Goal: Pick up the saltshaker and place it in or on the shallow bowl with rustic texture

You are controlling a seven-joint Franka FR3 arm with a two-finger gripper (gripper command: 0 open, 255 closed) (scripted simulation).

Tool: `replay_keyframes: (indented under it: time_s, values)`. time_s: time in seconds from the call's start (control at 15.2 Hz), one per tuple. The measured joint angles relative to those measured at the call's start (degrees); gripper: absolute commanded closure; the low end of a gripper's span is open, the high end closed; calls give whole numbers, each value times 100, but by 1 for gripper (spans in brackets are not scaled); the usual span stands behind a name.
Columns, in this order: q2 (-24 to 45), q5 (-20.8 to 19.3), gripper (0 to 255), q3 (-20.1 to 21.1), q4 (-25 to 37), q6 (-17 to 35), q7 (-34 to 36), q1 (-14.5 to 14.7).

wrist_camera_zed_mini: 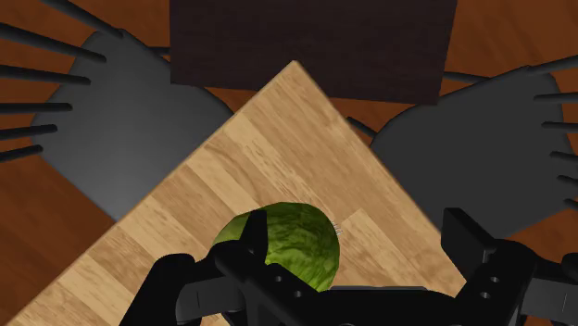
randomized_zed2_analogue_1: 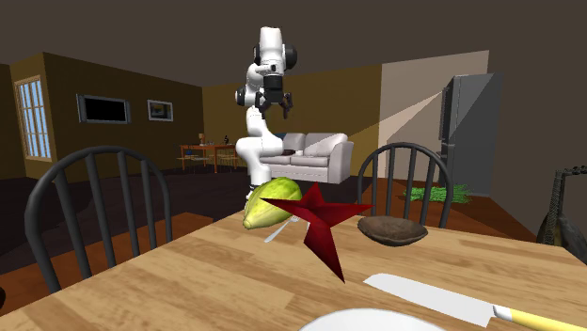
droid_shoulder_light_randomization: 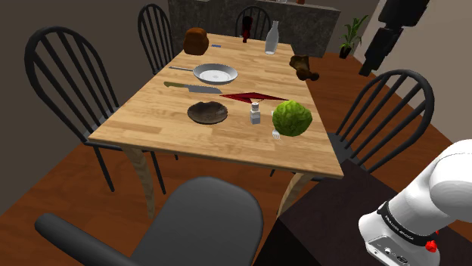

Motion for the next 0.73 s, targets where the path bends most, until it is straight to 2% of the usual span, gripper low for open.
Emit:
replay_keyframes:
  time_s: [0.2,0.73]
  values:
    - [75,28,0,93,-155,276,137,-15]
    - [733,116,0,663,-890,2011,1018,-129]
